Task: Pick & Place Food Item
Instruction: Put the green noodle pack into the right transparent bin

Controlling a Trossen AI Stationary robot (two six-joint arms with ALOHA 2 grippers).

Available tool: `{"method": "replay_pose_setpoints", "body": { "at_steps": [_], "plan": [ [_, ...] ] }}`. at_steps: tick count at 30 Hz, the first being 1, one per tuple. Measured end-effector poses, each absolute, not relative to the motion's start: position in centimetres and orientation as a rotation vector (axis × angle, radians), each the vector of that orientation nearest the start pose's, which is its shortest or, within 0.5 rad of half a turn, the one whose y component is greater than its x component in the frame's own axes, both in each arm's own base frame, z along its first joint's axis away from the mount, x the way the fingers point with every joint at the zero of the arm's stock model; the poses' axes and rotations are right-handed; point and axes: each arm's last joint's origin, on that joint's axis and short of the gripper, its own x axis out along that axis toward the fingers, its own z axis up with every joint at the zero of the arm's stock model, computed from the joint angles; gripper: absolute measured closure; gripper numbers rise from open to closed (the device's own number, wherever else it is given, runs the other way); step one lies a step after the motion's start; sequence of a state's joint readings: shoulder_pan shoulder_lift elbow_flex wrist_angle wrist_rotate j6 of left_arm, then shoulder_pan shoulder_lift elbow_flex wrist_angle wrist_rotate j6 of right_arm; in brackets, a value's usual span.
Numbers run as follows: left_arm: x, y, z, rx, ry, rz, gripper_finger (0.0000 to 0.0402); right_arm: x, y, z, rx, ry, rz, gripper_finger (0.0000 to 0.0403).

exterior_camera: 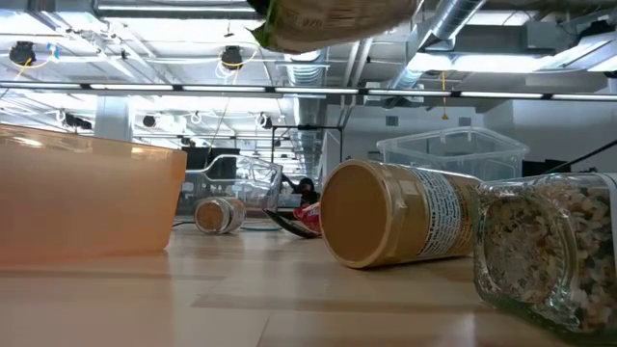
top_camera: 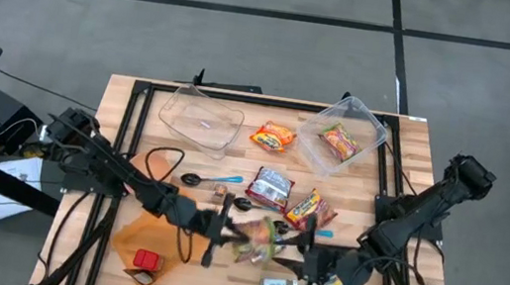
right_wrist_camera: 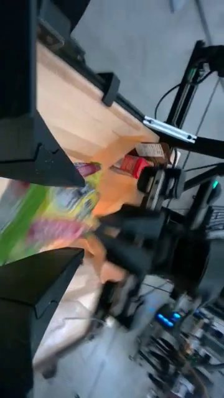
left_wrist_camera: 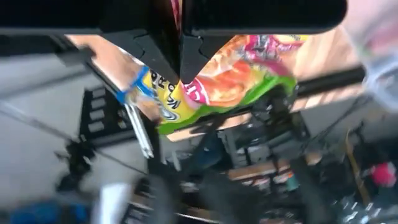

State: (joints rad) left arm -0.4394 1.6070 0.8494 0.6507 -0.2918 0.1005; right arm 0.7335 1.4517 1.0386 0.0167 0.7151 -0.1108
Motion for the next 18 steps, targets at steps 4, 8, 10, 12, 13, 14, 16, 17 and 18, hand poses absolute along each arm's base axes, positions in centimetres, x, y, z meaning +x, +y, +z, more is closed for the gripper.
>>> {"method": "replay_pose_setpoints", "body": {
  "at_steps": [4,8,10,12,13,14,16,17,18],
  "plan": [
    [32.2,-12.0,23.3,0.003,0.095,-0.088,0.0401,26.1,20.0,28.2,-0.431,0.284,0.024,0.0239],
    [32.8,-10.6,23.7,-0.086,0.062,-0.045,0.0401,26.7,19.5,28.0,-0.459,0.287,0.007,0.0239],
    [33.0,-10.0,23.9,-0.121,0.043,-0.048,0.0401,26.8,19.3,28.0,-0.458,0.288,0.0,0.0239],
    [33.1,-9.6,24.0,-0.154,0.035,-0.053,0.0401,26.9,19.1,28.0,-0.457,0.289,-0.007,0.0239],
    [33.2,-9.4,24.0,-0.167,0.034,-0.056,0.0401,26.9,19.2,28.0,-0.456,0.288,-0.007,0.0239],
    [33.2,-9.2,24.0,-0.184,0.034,-0.055,0.0401,26.9,19.2,28.0,-0.456,0.288,-0.007,0.0239],
    [33.3,-9.0,24.0,-0.213,0.034,-0.05,0.0401,26.9,19.1,28.0,-0.475,0.288,-0.014,0.0239],
    [33.3,-8.9,24.0,-0.231,0.031,-0.048,0.0401,26.9,19.2,28.0,-0.485,0.287,-0.026,0.0239],
    [33.3,-8.9,24.1,-0.248,0.026,-0.05,0.0401,26.9,19.1,28.1,-0.497,0.285,-0.045,0.0239]
  ]
}}
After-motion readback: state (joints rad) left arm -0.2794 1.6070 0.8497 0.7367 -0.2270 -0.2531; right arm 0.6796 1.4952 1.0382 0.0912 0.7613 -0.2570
